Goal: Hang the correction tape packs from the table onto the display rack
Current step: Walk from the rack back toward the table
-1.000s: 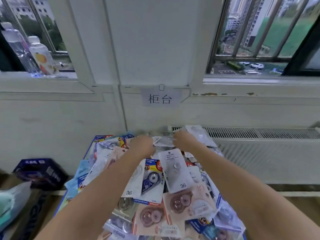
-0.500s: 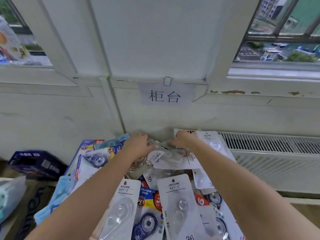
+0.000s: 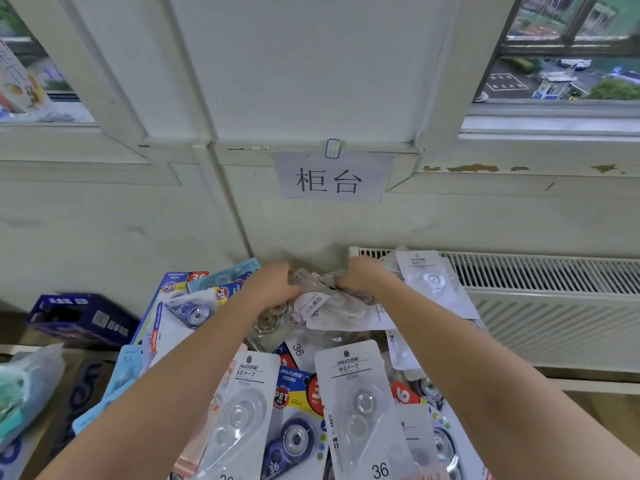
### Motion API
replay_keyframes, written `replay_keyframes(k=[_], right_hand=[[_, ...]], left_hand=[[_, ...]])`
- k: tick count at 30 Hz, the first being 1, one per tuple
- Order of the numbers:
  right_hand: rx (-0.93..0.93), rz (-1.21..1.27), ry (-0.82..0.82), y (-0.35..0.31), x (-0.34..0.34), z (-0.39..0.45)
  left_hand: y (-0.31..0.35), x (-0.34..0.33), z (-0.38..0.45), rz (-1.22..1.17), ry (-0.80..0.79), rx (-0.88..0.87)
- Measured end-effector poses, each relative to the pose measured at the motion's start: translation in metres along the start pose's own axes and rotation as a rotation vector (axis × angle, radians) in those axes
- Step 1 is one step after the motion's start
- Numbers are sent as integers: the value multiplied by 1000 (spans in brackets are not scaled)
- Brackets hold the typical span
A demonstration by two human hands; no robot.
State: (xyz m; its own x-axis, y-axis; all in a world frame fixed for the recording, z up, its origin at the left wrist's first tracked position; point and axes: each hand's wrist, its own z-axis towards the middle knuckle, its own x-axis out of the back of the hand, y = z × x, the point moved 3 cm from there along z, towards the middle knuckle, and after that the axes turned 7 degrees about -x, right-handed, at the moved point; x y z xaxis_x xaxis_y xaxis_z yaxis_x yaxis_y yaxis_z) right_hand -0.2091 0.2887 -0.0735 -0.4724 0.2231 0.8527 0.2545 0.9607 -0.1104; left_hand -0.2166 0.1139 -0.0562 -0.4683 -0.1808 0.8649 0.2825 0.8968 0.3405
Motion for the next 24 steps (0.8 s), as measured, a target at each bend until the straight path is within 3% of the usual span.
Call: replay_keyframes(k=[12,24], right_hand=[[-25,170,66,8,-3,2],[4,363,156,15,20,-1]], left_hand=[[-10,11,0,-224,63,34],[-9,22,0,-718,147,64]])
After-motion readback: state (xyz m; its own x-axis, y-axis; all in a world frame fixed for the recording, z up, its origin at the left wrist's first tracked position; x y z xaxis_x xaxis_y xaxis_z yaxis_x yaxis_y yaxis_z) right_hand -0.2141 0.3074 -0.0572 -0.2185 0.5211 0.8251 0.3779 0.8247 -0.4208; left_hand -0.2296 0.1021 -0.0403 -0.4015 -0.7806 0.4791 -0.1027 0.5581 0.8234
